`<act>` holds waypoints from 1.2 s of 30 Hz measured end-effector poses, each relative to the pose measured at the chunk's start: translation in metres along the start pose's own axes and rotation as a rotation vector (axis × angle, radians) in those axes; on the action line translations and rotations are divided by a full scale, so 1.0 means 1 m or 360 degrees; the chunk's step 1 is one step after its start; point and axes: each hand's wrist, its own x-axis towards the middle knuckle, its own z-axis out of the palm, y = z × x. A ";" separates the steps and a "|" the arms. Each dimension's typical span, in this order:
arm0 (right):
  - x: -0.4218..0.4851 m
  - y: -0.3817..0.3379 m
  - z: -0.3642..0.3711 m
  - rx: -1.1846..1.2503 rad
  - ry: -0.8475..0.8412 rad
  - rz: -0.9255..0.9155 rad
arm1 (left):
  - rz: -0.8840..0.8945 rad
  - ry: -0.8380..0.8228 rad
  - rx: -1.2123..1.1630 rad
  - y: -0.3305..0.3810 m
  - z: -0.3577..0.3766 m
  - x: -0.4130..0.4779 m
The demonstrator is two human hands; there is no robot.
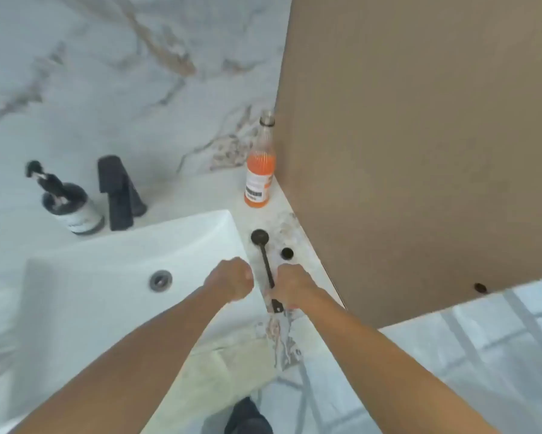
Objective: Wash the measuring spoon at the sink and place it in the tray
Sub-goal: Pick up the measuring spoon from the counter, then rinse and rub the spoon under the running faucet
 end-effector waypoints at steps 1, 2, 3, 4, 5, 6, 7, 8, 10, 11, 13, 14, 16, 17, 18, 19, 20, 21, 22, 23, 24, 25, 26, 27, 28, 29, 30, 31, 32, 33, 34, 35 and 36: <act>0.010 0.004 0.006 0.0053 0.0019 0.0010 | -0.0020 0.0091 -0.0155 0.002 0.006 0.017; 0.020 0.007 0.011 0.0128 0.0078 0.0046 | -0.0050 0.0173 -0.0328 0.006 0.008 0.030; 0.026 0.009 0.017 0.0174 0.0102 0.0055 | -0.0070 0.0208 -0.0461 0.008 0.013 0.041; 0.026 0.009 0.021 0.0234 0.0119 0.0085 | -0.0092 0.0227 -0.0506 0.013 0.015 0.048; 0.030 0.012 0.028 0.0271 0.0151 0.0080 | -0.0102 0.0240 -0.0561 0.014 0.022 0.060; 0.031 0.012 0.031 0.0313 0.0169 0.0075 | -0.0121 0.0242 -0.0585 0.013 0.025 0.068; 0.035 0.014 0.034 0.0367 0.0193 0.0055 | -0.0133 0.0267 -0.0593 0.012 0.028 0.076; 0.035 0.013 0.034 0.0424 0.0194 0.0062 | -0.0156 0.0269 -0.0596 0.012 0.028 0.080; 0.039 0.014 0.037 0.0549 0.0207 0.0062 | -0.0197 0.0269 -0.0739 0.011 0.029 0.090; 0.040 0.014 0.038 0.0567 0.0212 0.0056 | -0.0222 0.0260 -0.0828 0.011 0.030 0.094; 0.041 0.013 0.040 0.0529 0.0206 0.0064 | -0.0249 0.0237 -0.0917 0.011 0.028 0.100; 0.041 0.013 0.041 0.0522 0.0203 0.0076 | -0.0251 0.0225 -0.0941 0.010 0.027 0.101; 0.040 0.008 0.042 0.0520 0.0213 0.0123 | -0.0240 0.0210 -0.1035 0.007 0.024 0.101; 0.039 0.005 0.043 0.0515 0.0231 0.0130 | -0.0232 0.0193 -0.1104 0.004 0.021 0.100; 0.037 -0.001 0.044 0.0515 0.0241 0.0131 | -0.0231 0.0158 -0.1206 -0.002 0.017 0.097; 0.034 -0.007 0.046 0.0525 0.0240 0.0130 | -0.0233 0.0119 -0.1334 -0.009 0.013 0.093; 0.031 -0.014 0.049 0.0559 0.0218 0.0131 | -0.0238 0.0095 -0.1443 -0.018 0.008 0.089; 0.029 -0.022 0.052 0.0620 0.0171 0.0132 | -0.0246 0.0097 -0.1521 -0.029 0.003 0.085; 0.027 -0.032 0.056 0.0706 0.0109 0.0128 | -0.0265 0.0117 -0.1562 -0.041 -0.003 0.081; 0.027 -0.041 0.059 0.0764 0.0034 0.0119 | -0.0291 0.0143 -0.1601 -0.055 -0.010 0.077; 0.029 -0.052 0.061 0.0755 -0.0043 0.0095 | -0.0320 0.0169 -0.1632 -0.070 -0.017 0.072; 0.032 -0.064 0.061 0.0676 -0.0106 0.0046 | -0.0345 0.0191 -0.1662 -0.085 -0.023 0.068; 0.035 -0.076 0.060 0.0590 -0.0150 -0.0017 | -0.0368 0.0212 -0.1683 -0.101 -0.029 0.064; 0.039 -0.089 0.057 0.0539 -0.0155 -0.0091 | -0.0387 0.0232 -0.1699 -0.116 -0.034 0.059; 0.043 -0.105 0.050 0.0541 -0.0140 -0.0159 | -0.0405 0.0250 -0.1717 -0.131 -0.039 0.054; 0.047 -0.123 0.041 0.0631 -0.0126 -0.0210 | -0.0419 0.0268 -0.1742 -0.146 -0.043 0.049; 0.049 -0.143 0.029 0.0834 -0.0136 -0.0227 | -0.0434 0.0285 -0.1770 -0.159 -0.046 0.044; 0.050 -0.164 0.014 0.1125 -0.0190 -0.0216 | -0.0446 0.0300 -0.1792 -0.171 -0.050 0.039; 0.051 -0.184 -0.001 0.1444 -0.0287 -0.0201 | -0.0458 0.0314 -0.1804 -0.180 -0.052 0.035; 0.050 -0.204 -0.017 0.1738 -0.0386 -0.0196 | -0.0470 0.0327 -0.1809 -0.187 -0.054 0.031; 0.050 -0.223 -0.031 0.1943 -0.0447 -0.0205 | -0.0481 0.0340 -0.1812 -0.193 -0.055 0.028; 0.049 -0.239 -0.043 0.2039 -0.0475 -0.0225 | -0.0487 0.0351 -0.1819 -0.197 -0.056 0.025; 0.047 -0.253 -0.052 0.2063 -0.0494 -0.0246 | -0.0492 0.0361 -0.1830 -0.200 -0.056 0.024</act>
